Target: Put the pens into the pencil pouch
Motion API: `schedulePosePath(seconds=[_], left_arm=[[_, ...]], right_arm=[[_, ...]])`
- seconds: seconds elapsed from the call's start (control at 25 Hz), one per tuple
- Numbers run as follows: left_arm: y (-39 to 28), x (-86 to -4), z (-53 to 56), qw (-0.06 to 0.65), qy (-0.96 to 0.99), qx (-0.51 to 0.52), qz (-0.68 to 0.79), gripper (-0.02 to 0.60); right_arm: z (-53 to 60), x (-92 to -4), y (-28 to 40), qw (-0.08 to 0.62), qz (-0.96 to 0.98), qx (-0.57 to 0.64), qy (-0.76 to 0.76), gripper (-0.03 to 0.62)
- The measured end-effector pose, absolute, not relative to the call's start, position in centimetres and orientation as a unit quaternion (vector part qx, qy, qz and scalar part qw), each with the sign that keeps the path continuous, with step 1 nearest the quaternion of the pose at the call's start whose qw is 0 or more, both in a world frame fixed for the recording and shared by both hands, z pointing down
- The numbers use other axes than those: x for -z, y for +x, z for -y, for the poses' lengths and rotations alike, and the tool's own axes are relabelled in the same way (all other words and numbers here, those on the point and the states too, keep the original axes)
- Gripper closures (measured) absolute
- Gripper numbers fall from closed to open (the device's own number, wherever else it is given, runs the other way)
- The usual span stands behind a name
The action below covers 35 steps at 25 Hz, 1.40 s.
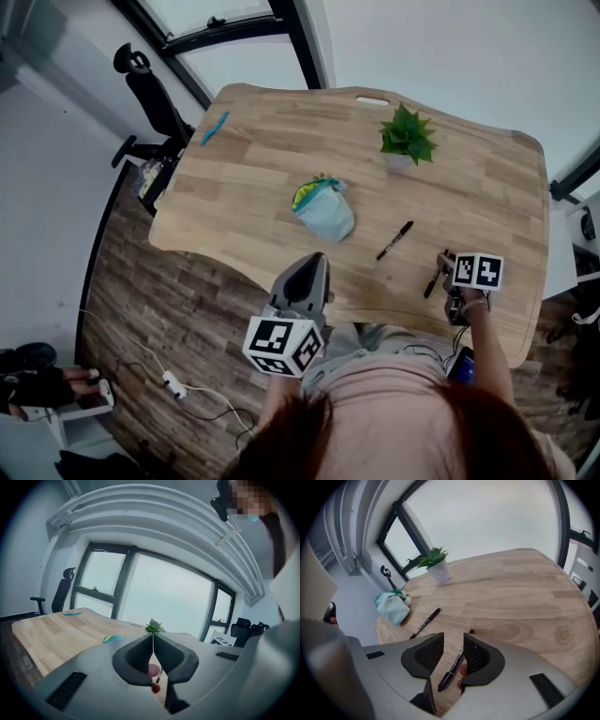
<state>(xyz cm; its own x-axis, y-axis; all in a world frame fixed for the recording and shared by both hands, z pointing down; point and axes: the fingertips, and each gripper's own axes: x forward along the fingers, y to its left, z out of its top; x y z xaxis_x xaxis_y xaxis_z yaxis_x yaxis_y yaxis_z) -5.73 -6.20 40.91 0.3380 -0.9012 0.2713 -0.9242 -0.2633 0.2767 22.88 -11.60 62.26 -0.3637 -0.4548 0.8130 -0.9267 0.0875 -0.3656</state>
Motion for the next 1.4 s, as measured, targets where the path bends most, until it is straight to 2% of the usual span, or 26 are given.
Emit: schedulePosePath(seconds=[0.2,0.44,0.84,1.12,1.4], left_arm=[[-6.7,-41.3,7.6,0.201,0.803,-0.04,0.559,0.578],[-8.6,-41.6,9.9,0.209,0.81,-0.048,0.545,0.578],[-11.9,-43.1,13.3,0.231,0.813,-0.059,0.531,0.578],[-14.5,-45.2,15.7,0.261,0.802,-0.065,0.533,0.577],[-16.2,-47.3,17.1,0.285,0.793,-0.078,0.532,0.577]], right_arm=[[11.5,-64.5,23.6,0.268,0.65,-0.482,0.523,0.473],[10.8,-66.5,23.9,0.31,0.613,-0.49,0.536,0.475],[10.7,-67.0,24.9,0.349,0.57,-0.454,0.589,0.559],[11.7,-66.2,24.5,0.317,0.567,-0.46,0.606,0.56],[15.1,-62.4,22.9,0.285,0.615,-0.405,0.614,0.56]])
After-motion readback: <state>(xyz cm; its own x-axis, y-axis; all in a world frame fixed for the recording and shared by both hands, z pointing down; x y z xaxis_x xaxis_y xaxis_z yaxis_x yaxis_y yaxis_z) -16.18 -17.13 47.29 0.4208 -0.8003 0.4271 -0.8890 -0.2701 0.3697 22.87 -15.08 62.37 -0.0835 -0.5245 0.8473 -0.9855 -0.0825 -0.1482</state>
